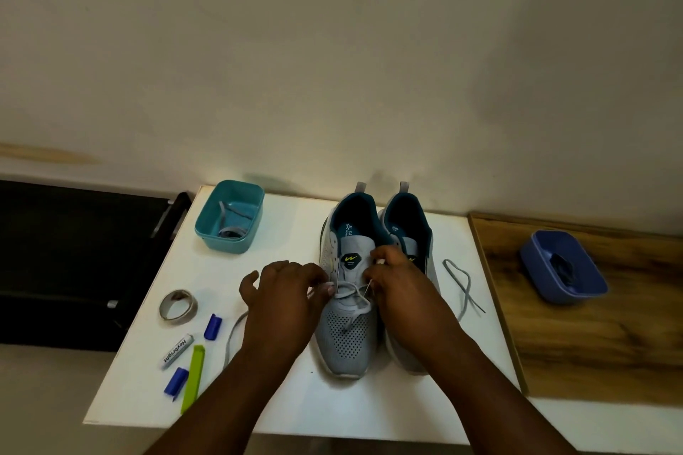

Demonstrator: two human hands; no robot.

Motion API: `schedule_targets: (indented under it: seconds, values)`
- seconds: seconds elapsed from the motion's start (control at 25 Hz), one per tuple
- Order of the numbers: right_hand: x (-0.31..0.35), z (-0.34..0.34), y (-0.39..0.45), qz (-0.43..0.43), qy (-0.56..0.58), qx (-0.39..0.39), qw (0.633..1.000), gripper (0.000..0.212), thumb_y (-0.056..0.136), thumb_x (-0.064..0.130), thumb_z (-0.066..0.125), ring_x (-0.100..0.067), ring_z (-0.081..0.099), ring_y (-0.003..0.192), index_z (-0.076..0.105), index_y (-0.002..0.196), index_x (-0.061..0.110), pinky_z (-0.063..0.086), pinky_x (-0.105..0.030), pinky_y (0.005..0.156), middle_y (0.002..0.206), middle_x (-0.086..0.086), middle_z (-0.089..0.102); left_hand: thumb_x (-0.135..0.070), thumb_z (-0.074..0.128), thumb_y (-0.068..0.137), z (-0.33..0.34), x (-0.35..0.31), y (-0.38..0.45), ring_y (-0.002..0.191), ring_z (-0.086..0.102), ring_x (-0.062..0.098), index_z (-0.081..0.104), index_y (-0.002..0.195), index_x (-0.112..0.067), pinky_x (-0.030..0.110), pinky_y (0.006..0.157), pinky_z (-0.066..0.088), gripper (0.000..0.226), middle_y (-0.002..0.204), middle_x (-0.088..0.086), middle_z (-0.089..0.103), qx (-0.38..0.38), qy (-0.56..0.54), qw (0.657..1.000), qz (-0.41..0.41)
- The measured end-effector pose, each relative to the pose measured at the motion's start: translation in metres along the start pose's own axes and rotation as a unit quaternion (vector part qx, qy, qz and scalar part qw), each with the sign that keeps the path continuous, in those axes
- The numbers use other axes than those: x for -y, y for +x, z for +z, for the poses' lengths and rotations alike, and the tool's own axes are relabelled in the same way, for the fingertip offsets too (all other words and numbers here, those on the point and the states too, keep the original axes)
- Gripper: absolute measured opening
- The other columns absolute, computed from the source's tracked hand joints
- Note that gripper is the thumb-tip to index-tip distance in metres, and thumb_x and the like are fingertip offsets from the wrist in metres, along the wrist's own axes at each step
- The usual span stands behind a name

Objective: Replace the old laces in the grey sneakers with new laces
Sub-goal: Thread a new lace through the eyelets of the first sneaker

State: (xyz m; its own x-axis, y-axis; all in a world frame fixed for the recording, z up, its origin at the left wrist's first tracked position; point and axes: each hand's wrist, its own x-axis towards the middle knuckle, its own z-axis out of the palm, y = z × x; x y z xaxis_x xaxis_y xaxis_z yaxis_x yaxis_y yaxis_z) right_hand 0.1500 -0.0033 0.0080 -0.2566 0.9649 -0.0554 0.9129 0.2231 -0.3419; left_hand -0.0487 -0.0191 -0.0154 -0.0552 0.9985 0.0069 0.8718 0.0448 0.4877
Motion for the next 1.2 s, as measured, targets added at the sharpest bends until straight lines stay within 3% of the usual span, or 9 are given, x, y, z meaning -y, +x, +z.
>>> schedule_targets:
  seconds: [0.08,0.2,0.28,0.44,0.56,0.8,1.0,1.08,1.2]
  values:
    - [0.000,0.000,0.001,0.006,0.018,-0.001,1.000,0.022,0.099,0.015,0.059,-0.017,0.058,0.114,0.072,0.116,0.014,0.050,-0.028,0.098,0.135,0.001,0.050,-0.054,0.051,0.098,-0.005,0.002,0.003,0.119,0.052,0.012,0.068,0.104,-0.038,0.048,0.108,0.027,0.024,0.103,-0.015,0.065,-0.006,0.058,0.998,-0.006]
    - [0.002,0.001,-0.001,0.005,0.036,-0.001,0.999,0.017,0.099,0.014,0.057,-0.019,0.060,0.103,0.071,0.108,0.017,0.052,-0.032,0.089,0.124,0.001,0.052,-0.042,0.052,0.098,-0.024,0.025,0.007,0.103,0.057,0.025,0.063,0.101,-0.028,0.045,0.088,0.040,0.018,0.098,-0.005,0.066,-0.047,0.191,0.974,-0.109]
    - [0.003,0.001,-0.003,0.008,0.034,0.000,0.999,0.016,0.098,0.013,0.055,-0.019,0.059,0.101,0.067,0.105,0.021,0.053,-0.034,0.086,0.123,0.003,0.050,-0.035,0.057,0.095,-0.024,0.038,0.005,0.101,0.055,0.032,0.062,0.101,-0.022,0.045,0.086,0.039,0.016,0.099,0.001,0.064,-0.051,0.226,0.960,-0.156]
    - [0.000,0.005,-0.001,0.002,0.032,-0.012,0.999,0.022,0.098,0.020,0.061,-0.014,0.055,0.115,0.069,0.119,0.024,0.049,-0.025,0.096,0.131,0.007,0.051,-0.025,0.066,0.081,0.000,0.015,0.001,0.135,0.044,0.034,0.062,0.122,-0.025,0.058,0.109,0.028,0.042,0.128,0.002,0.061,-0.045,0.080,0.996,-0.017]
    - [0.000,0.003,-0.001,0.009,0.051,-0.003,0.999,0.024,0.098,0.022,0.060,-0.013,0.056,0.116,0.070,0.120,0.026,0.050,-0.023,0.095,0.130,0.009,0.052,-0.043,0.056,0.096,0.004,-0.004,0.002,0.142,0.037,0.021,0.064,0.112,-0.037,0.052,0.115,0.016,0.019,0.126,-0.012,0.063,-0.013,0.025,1.000,0.011]
    - [-0.001,-0.002,-0.001,0.003,0.043,0.002,0.999,0.022,0.099,0.018,0.061,-0.016,0.059,0.107,0.072,0.117,0.021,0.051,-0.025,0.092,0.126,0.003,0.054,-0.038,0.059,0.098,-0.016,0.014,0.011,0.094,0.061,0.023,0.063,0.095,-0.025,0.044,0.084,0.040,0.013,0.090,-0.004,0.064,-0.107,0.085,0.984,-0.111]
    - [-0.004,0.002,0.001,0.013,0.022,0.000,1.000,0.020,0.098,0.018,0.061,-0.017,0.060,0.102,0.074,0.112,0.021,0.051,-0.029,0.090,0.125,0.001,0.054,-0.029,0.057,0.100,-0.015,0.027,0.012,0.090,0.061,0.031,0.057,0.097,-0.015,0.046,0.080,0.041,0.014,0.092,0.006,0.062,-0.111,0.097,0.976,-0.163]
    - [-0.005,0.003,0.000,0.026,0.023,0.001,0.999,0.020,0.098,0.019,0.061,-0.018,0.060,0.104,0.074,0.113,0.021,0.052,-0.029,0.092,0.126,0.001,0.054,-0.029,0.058,0.100,-0.017,0.030,0.014,0.097,0.061,0.031,0.058,0.101,-0.016,0.049,0.085,0.041,0.014,0.097,0.006,0.063,-0.120,0.085,0.974,-0.171]
    - [0.002,0.002,-0.001,0.024,0.007,-0.012,1.000,0.022,0.099,0.027,0.060,-0.016,0.058,0.114,0.073,0.117,0.024,0.051,-0.029,0.097,0.133,0.004,0.051,-0.036,0.057,0.096,-0.002,0.016,0.005,0.137,0.044,0.033,0.060,0.123,-0.027,0.060,0.110,0.024,0.028,0.126,0.002,0.062,-0.088,0.042,0.993,-0.064]
